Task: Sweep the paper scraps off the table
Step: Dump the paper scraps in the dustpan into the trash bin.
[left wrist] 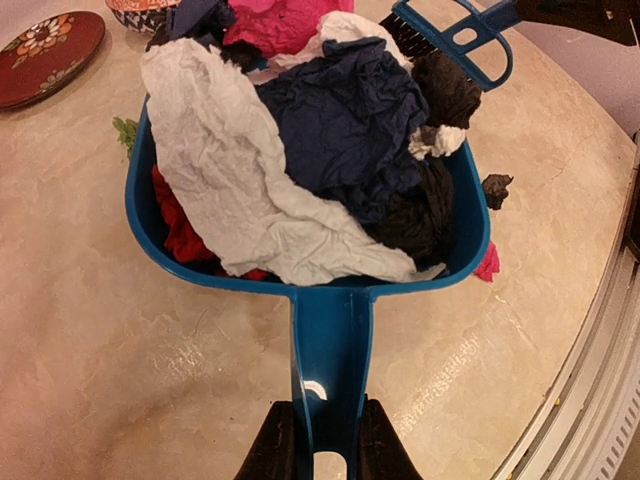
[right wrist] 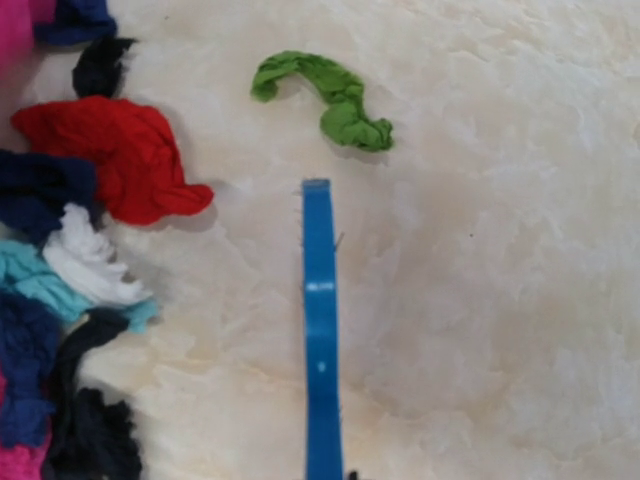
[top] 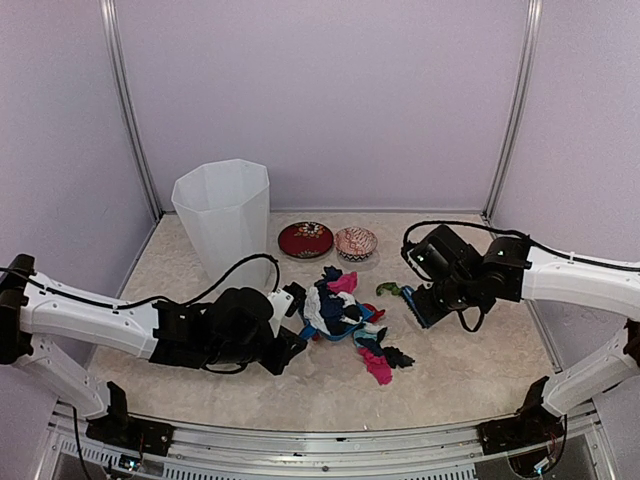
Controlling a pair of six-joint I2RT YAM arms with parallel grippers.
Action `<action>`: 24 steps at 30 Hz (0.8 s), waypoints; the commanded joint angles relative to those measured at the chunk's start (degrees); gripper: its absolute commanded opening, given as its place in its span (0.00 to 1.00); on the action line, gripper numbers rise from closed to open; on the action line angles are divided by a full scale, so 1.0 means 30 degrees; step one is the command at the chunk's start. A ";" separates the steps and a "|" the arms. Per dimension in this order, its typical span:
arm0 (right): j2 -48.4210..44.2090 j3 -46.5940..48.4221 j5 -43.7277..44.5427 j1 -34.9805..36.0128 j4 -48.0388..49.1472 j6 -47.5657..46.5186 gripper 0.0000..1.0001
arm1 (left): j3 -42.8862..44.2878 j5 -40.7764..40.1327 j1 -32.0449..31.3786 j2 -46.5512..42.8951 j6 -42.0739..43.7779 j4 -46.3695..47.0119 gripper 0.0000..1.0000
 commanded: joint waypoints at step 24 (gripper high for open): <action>-0.1233 -0.2331 -0.1182 -0.1163 0.3856 -0.0335 0.00 | 0.7046 -0.1418 0.1615 -0.2050 0.1577 -0.7950 0.00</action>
